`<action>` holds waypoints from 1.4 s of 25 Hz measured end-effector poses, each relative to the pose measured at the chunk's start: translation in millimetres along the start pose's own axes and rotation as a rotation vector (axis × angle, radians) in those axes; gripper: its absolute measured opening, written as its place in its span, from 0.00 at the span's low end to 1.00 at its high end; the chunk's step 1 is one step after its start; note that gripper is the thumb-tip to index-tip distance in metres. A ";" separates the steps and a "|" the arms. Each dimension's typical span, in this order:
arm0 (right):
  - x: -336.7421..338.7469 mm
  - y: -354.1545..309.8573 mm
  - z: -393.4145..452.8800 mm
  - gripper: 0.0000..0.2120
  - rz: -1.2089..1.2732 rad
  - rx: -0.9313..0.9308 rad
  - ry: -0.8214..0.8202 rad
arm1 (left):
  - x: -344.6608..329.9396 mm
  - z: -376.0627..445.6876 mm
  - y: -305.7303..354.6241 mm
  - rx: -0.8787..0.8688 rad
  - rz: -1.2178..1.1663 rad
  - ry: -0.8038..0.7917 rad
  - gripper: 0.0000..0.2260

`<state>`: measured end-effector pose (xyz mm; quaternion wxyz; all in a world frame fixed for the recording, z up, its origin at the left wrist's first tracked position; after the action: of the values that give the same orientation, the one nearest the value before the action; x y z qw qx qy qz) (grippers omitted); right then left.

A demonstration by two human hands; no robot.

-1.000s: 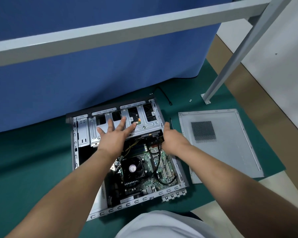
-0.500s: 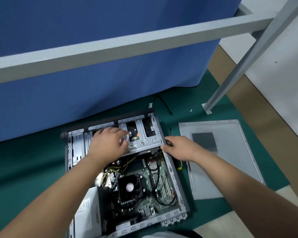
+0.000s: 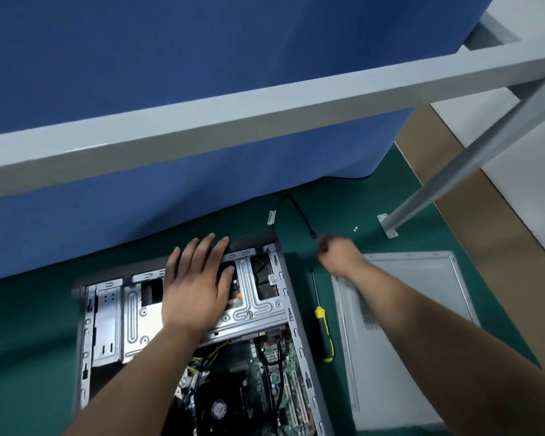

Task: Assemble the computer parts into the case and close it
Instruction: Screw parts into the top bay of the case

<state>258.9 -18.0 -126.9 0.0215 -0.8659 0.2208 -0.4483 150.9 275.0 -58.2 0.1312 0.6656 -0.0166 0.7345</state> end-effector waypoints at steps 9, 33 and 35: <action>-19.9 -27.0 57.9 0.10 -0.008 -0.160 0.176 | -8.6 2.5 -4.6 0.013 0.047 0.045 0.23; -16.2 -53.4 -186.6 0.06 0.085 0.495 0.185 | 17.8 -97.7 32.5 0.672 -1.814 -0.111 0.15; -18.9 -58.0 -195.5 0.06 0.079 0.494 0.193 | 19.2 -114.0 35.2 0.664 -1.903 -0.137 0.12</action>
<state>116.8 73.3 -11.0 0.2288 -0.7783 0.1393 -0.5679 30.8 267.0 -47.1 0.4696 0.4456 0.7192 0.2524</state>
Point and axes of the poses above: each hand's wrist, its own z-axis towards the middle knuckle, its own x-axis out of the back of the hand, y = z × x, the point moved 8 cm from there along z, towards the middle knuckle, and after that the axes turned 13 degrees about -x, right-handed, at the moved point
